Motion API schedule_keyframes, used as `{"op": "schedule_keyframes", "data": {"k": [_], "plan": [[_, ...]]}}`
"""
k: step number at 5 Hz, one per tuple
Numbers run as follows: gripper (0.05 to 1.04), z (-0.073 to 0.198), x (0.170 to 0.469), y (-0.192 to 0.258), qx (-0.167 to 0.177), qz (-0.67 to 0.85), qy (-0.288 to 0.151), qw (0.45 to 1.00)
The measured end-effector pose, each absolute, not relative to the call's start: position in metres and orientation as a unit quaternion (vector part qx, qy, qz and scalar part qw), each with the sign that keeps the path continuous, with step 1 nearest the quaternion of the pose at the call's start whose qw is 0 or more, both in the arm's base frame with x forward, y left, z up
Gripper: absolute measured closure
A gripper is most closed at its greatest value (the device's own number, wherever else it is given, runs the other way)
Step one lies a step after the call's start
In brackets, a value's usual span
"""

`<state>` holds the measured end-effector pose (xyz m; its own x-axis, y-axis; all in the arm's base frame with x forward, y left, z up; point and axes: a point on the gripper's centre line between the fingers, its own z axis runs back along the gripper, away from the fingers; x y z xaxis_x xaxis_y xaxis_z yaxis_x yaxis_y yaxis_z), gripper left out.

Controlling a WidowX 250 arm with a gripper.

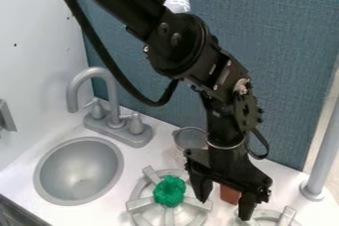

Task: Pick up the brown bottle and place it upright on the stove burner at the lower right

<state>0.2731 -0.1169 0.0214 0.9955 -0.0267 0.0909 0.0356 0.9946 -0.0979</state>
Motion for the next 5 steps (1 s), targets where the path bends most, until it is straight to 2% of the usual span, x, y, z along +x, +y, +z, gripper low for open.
{"op": "schedule_keyframes", "data": {"k": [1,2,3,5], "plan": [[0.081,0.015,0.27,-0.115,-0.046,-0.014,-0.033,0.998],[0.081,0.018,0.278,-0.114,-0.052,-0.004,-0.043,0.998],[0.081,0.034,0.306,-0.11,-0.053,0.007,-0.068,0.996],[0.081,0.018,0.337,-0.108,-0.021,0.004,-0.062,0.998]]}}
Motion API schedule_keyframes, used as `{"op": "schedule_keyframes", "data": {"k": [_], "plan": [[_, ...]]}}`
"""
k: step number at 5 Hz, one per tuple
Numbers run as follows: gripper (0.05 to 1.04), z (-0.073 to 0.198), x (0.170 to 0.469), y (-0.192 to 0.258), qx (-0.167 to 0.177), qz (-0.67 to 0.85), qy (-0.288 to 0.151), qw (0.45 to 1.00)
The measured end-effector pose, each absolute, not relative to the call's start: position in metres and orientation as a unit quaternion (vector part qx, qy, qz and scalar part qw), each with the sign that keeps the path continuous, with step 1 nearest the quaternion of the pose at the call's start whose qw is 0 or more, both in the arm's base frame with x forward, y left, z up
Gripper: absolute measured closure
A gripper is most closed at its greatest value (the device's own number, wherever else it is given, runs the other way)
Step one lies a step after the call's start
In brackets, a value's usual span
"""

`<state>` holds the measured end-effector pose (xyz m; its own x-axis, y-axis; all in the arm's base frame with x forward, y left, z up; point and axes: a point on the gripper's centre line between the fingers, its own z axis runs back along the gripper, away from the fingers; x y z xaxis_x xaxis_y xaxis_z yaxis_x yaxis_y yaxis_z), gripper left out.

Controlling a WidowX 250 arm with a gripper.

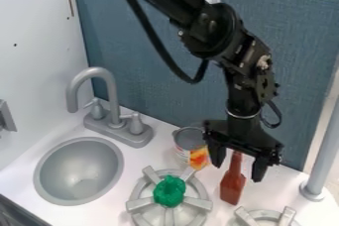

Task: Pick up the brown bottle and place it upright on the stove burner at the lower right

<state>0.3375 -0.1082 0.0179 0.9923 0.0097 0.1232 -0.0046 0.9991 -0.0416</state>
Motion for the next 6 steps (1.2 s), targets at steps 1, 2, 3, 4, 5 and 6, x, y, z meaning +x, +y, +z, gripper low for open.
{"op": "schedule_keyframes", "data": {"k": [1,2,3,4,5,6], "plan": [[0.081,0.009,0.347,-0.106,-0.007,0.006,-0.049,0.999],[0.081,0.005,0.353,-0.105,0.004,0.005,-0.043,0.999],[0.081,0.006,0.36,-0.099,0.005,0.014,-0.047,0.999],[0.081,-0.003,0.368,-0.09,0.002,0.026,-0.038,0.999],[0.081,-0.009,0.376,-0.087,0.009,0.032,-0.031,0.999],[0.081,-0.014,0.38,-0.083,0.011,0.036,-0.026,0.999]]}}
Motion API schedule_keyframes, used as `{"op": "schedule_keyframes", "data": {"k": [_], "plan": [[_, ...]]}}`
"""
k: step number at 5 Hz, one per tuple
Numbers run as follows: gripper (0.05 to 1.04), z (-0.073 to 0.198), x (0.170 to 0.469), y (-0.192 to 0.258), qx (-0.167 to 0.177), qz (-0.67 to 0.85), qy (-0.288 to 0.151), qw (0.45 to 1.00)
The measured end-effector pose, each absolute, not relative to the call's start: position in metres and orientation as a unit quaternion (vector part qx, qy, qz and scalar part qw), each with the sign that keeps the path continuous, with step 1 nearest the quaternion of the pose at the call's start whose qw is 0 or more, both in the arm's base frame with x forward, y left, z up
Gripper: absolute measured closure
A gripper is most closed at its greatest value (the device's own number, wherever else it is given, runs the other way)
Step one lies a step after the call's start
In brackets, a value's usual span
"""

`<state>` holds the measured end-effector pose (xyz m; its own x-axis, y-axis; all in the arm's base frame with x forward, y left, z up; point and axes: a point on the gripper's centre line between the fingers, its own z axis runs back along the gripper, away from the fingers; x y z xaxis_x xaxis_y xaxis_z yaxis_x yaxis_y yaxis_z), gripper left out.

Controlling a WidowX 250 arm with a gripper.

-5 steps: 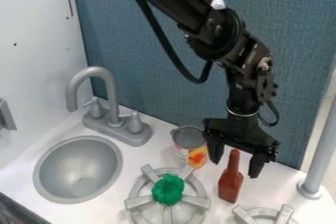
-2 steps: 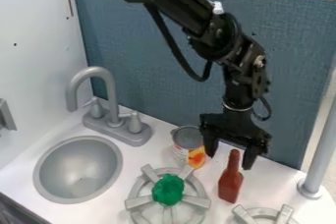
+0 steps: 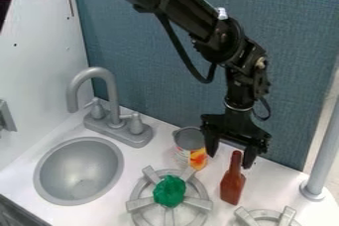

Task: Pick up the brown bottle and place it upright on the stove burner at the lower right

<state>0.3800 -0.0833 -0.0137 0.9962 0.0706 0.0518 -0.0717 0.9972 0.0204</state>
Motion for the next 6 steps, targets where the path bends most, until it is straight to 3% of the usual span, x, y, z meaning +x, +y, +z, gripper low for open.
{"op": "schedule_keyframes", "data": {"k": [1,3,4,5,6], "plan": [[0.119,-0.022,0.383,-0.084,0.012,0.034,-0.018,0.999],[0.681,-0.031,0.383,-0.091,-0.007,0.03,0.002,1.0],[0.741,-0.031,0.385,-0.09,-0.011,0.027,0.008,1.0],[0.741,-0.03,0.382,-0.087,-0.011,0.035,0.013,0.999],[0.741,0.0,0.379,-0.083,-0.017,0.04,-0.027,0.999]]}}
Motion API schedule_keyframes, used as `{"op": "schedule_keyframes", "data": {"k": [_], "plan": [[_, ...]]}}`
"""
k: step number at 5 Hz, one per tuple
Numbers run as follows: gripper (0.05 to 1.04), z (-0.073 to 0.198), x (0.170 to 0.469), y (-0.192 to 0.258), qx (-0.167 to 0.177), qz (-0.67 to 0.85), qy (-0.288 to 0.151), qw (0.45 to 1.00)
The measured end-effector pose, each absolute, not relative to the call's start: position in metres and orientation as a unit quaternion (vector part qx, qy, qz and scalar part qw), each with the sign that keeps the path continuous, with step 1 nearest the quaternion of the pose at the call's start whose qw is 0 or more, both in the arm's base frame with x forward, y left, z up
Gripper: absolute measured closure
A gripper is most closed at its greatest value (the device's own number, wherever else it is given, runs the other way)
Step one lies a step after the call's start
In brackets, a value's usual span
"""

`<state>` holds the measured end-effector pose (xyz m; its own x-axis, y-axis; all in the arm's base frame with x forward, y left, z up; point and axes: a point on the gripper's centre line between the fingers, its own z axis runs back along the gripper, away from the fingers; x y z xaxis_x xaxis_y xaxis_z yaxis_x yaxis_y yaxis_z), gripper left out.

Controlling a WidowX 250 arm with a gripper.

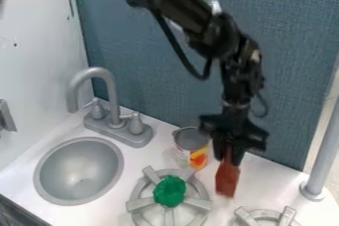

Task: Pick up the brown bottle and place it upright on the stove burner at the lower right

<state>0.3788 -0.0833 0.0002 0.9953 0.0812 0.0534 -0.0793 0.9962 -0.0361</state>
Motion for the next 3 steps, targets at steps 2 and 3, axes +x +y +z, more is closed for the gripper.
{"op": "schedule_keyframes", "data": {"k": [2,3], "plan": [[0.741,0.028,0.348,-0.094,-0.037,0.026,-0.075,0.996],[0.741,0.026,0.334,-0.119,-0.041,-0.017,-0.068,0.997]]}}
